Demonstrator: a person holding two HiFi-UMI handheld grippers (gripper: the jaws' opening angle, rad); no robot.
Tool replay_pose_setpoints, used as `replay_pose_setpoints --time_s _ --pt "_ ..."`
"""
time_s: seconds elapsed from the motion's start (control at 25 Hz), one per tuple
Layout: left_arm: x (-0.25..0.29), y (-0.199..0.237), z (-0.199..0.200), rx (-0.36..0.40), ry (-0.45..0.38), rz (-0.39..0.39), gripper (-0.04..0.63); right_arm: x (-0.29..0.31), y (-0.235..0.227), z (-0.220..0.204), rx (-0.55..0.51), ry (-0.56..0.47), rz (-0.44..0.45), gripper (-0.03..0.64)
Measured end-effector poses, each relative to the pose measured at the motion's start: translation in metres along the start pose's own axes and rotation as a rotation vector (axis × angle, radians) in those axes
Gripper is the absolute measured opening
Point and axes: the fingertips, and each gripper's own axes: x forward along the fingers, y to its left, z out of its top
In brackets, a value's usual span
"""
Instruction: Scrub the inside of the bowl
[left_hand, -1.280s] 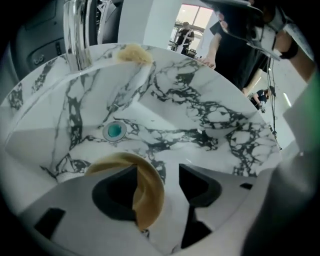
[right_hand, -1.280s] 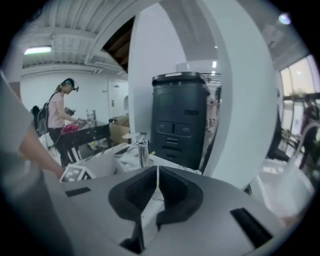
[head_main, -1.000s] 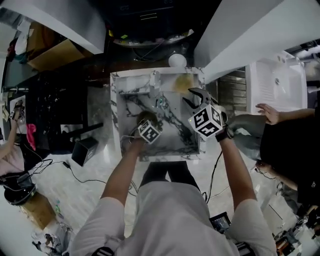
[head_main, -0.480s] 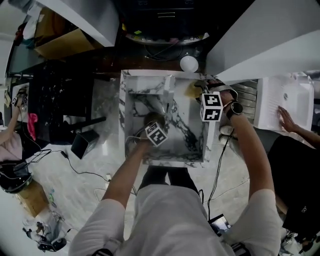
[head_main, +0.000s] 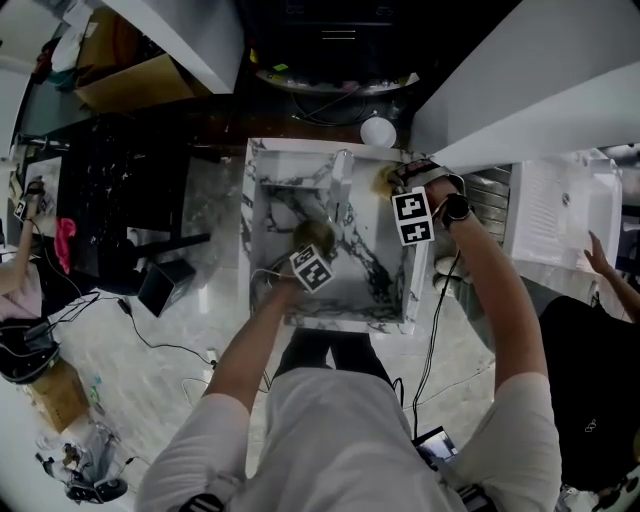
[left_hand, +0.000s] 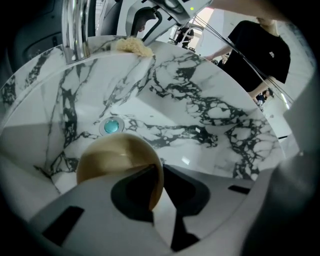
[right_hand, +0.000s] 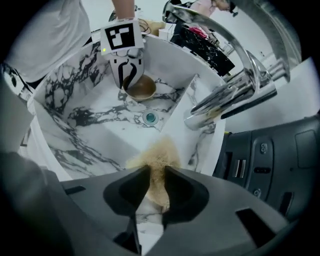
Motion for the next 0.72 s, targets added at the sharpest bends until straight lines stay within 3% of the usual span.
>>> replay_pose_setpoints --time_s 0.12,0.24,0.44,0.6,0.72 --pt "-0.013 -0.003 0.007 0.012 -0.03 -0.009 0.043 -0.003 0.003 -0.003 -0.01 0.018 -0.038 0.075" --pt "-0.031 -0.006 0.019 -0.009 -0.087 -0.041 0.026 -0.012 0.008 -0.004 0.101 -0.013 -0.051 0.066" --pt "-0.066 -0.025 0.047 -0.05 -0.203 -0.122 0.021 -0.052 0.009 0.002 0.511 -0.152 -0.089 0.058" --pt "-0.098 -0.059 0.058 -0.126 -0.308 -0.233 0.021 -0.103 0.031 0.025 0.87 -0.397 -0.012 0.055" --pt "-0.138 -0.079 0.073 -0.201 -0.431 -0.325 0.021 -0.156 0.042 0.04 1.037 -0.55 0.016 0.053"
